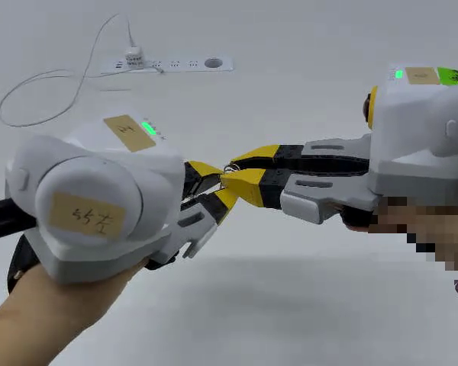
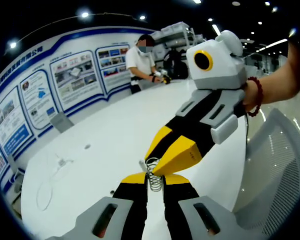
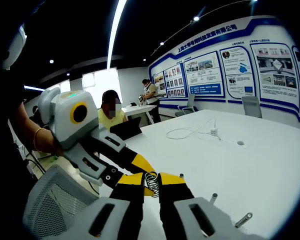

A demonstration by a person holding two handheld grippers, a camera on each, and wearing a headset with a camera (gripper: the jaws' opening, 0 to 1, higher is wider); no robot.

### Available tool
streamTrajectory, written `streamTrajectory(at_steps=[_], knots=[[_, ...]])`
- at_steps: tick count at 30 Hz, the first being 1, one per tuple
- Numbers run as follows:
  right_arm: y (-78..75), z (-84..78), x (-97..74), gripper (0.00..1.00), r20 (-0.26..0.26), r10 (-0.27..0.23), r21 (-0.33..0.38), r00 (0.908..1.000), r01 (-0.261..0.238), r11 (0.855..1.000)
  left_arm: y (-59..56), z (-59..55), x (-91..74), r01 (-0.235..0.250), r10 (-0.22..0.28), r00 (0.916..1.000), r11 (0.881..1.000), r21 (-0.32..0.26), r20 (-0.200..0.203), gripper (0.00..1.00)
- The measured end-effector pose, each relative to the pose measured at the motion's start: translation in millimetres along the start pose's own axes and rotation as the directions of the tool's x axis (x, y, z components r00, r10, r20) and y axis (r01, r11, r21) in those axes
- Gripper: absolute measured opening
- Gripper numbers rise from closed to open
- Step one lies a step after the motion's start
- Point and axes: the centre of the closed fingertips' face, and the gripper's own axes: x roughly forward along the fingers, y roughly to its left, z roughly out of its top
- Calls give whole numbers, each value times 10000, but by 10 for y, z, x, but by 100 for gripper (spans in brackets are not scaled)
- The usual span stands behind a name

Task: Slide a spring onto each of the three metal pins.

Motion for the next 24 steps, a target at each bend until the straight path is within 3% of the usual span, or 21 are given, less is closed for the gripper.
streamTrajectory(at_steps=[3,15,24], knots=[[-12,29,-6,11,112,-75,73,9999,74,9999,15,33,-2,-34,39,9997,9997,-226,239,11],[-170,116,-59,11,315,-545,221,9980,538,9983,28,-43,-20,-48,78,9994,9958,-917,331,24],[-346,162,-116,11,309,-1108,355,9934,1097,9933,59,-56,-84,-29,215,9961,9770,-2131,850,40]])
